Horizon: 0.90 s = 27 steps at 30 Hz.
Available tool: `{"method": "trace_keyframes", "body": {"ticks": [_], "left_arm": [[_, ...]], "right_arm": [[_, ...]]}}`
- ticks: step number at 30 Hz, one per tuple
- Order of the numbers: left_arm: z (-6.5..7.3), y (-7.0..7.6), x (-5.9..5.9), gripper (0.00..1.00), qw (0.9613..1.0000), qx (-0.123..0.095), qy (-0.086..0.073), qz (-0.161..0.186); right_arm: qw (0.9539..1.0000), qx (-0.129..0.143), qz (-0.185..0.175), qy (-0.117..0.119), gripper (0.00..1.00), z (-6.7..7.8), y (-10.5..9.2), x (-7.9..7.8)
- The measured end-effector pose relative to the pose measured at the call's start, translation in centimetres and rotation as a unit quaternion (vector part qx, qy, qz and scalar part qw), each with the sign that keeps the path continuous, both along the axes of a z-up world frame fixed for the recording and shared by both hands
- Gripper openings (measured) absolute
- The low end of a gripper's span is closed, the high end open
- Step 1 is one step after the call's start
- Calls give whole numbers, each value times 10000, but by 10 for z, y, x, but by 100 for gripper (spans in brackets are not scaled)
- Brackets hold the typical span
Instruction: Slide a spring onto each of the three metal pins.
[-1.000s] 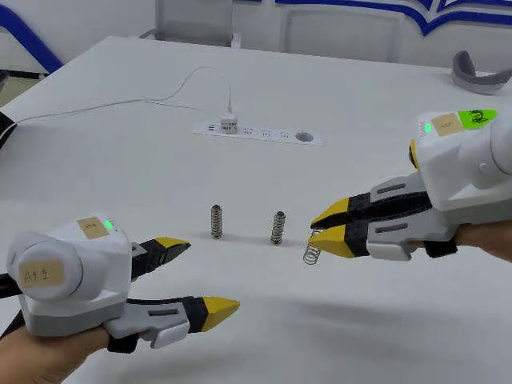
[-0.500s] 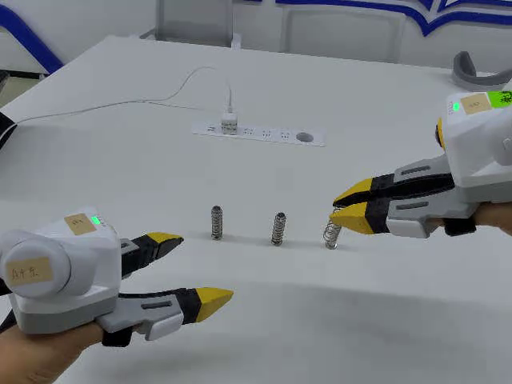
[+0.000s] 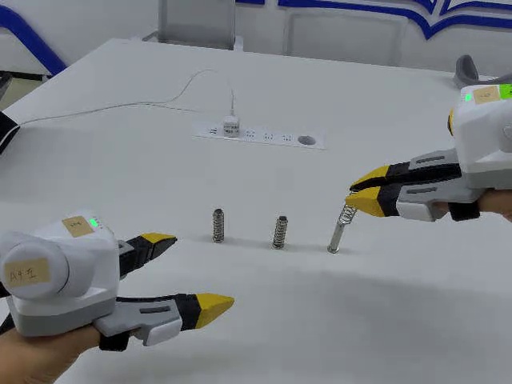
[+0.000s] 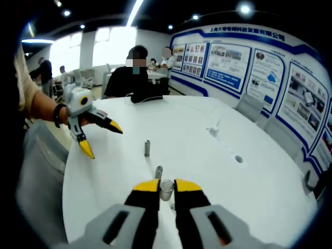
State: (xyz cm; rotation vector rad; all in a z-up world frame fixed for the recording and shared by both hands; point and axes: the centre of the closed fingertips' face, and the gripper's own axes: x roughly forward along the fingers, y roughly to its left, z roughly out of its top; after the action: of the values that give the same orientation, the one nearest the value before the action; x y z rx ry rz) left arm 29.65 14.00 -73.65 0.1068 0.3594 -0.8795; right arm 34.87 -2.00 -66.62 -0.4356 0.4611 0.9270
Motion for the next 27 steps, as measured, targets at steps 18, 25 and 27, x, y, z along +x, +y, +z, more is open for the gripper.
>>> {"method": "trace_keyframes", "body": {"ticks": [18,25,27], "left_arm": [[-2,4,0,80,10000,-33,69,43],[-3,3,0,78,9999,-33,98,30],[-3,3,1,78,9999,-31,95,38]], "right_arm": [[9987,13,-493,132,12,-24,-12,27],[9982,11,-562,215,12,-32,-15,29],[9981,12,-566,227,12,-33,-14,29]]}}
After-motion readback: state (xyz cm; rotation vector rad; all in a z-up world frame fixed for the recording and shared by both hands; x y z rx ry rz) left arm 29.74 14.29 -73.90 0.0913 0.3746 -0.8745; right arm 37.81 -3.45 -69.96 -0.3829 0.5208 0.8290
